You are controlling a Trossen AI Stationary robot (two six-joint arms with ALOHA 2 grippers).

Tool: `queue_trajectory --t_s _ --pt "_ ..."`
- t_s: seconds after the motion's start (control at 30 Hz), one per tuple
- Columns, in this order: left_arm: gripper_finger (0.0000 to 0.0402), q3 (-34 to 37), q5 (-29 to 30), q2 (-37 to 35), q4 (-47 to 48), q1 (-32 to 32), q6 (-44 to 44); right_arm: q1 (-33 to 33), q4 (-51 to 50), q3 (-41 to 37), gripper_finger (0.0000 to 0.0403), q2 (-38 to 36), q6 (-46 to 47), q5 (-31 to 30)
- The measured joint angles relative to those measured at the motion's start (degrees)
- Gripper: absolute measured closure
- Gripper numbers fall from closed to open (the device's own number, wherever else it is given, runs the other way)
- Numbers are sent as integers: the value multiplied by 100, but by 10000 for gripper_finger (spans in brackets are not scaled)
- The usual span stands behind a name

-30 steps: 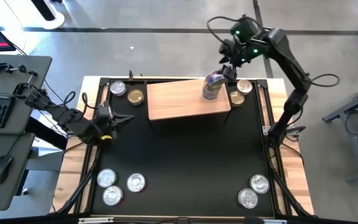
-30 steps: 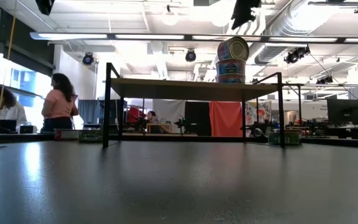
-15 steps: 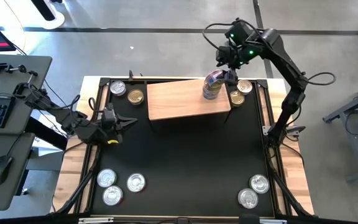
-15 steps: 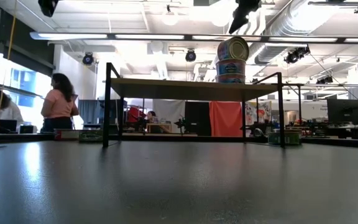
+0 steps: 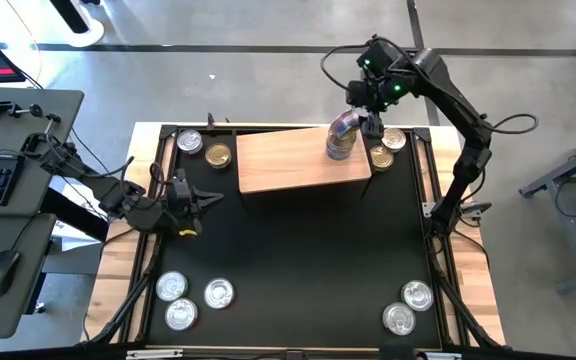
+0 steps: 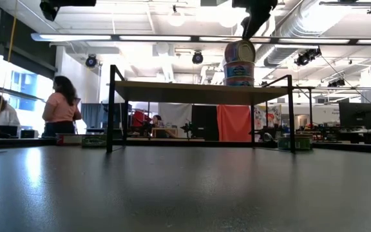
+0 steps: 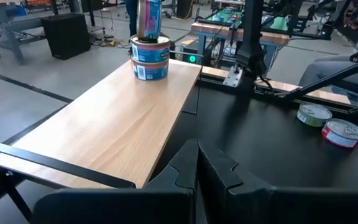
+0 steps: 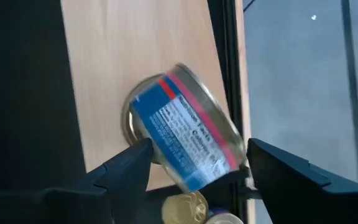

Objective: Stack canned seafood by type on shelf
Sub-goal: Stack the blue and pink tuna can on top of the blue and pink tuna can on the shelf

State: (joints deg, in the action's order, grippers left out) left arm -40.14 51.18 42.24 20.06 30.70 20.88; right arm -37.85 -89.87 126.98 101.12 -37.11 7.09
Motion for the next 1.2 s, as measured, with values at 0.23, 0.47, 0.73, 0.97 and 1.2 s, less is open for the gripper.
queue_trajectory --t_s 0.23,0.47,0.73,0.97,1.2 --pt "402 0 -326 -1 145 2 3 60 -25 -13 144 7 -95 -68" --pt "402 0 -354 -2 71 -17 -101 331 -17 -13 144 7 -89 -382" --pt "401 0 -691 13 -238 -397 -169 645 -14 -13 144 7 -88 -1157" --pt "401 0 -872 102 -327 -574 -138 1125 8 216 144 -75 868 -1943" --pt "401 0 -1147 262 -345 -738 -297 1443 580 715 144 -114 915 -2652"
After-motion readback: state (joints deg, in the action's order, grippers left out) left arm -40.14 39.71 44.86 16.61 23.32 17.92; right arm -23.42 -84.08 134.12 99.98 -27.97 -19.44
